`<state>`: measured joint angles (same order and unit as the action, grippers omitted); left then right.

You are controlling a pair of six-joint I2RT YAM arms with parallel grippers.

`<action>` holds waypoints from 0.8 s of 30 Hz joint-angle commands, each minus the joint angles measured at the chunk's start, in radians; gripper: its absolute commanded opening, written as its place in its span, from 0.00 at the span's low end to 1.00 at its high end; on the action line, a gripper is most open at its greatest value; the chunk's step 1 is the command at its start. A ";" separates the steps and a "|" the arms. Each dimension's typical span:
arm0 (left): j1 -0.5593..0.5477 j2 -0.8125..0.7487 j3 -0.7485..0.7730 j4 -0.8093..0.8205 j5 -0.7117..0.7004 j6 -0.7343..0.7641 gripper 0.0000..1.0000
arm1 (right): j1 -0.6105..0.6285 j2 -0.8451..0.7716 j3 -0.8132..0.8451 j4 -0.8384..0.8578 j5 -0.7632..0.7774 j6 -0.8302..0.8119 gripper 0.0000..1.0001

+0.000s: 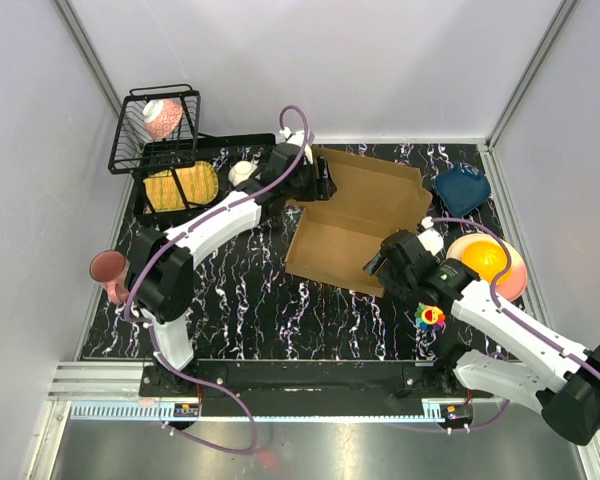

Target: Fold the paper box

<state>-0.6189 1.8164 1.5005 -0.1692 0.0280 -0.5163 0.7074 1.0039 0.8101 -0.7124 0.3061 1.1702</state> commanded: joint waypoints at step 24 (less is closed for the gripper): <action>-0.024 -0.460 -0.495 0.108 0.095 -0.082 0.68 | 0.006 0.127 0.192 0.277 0.122 -0.537 0.66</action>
<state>-0.6182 1.4929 1.0637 -0.1326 0.1287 -0.5858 0.7074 1.0859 0.9478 -0.4713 0.4099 0.7208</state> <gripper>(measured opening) 0.682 0.662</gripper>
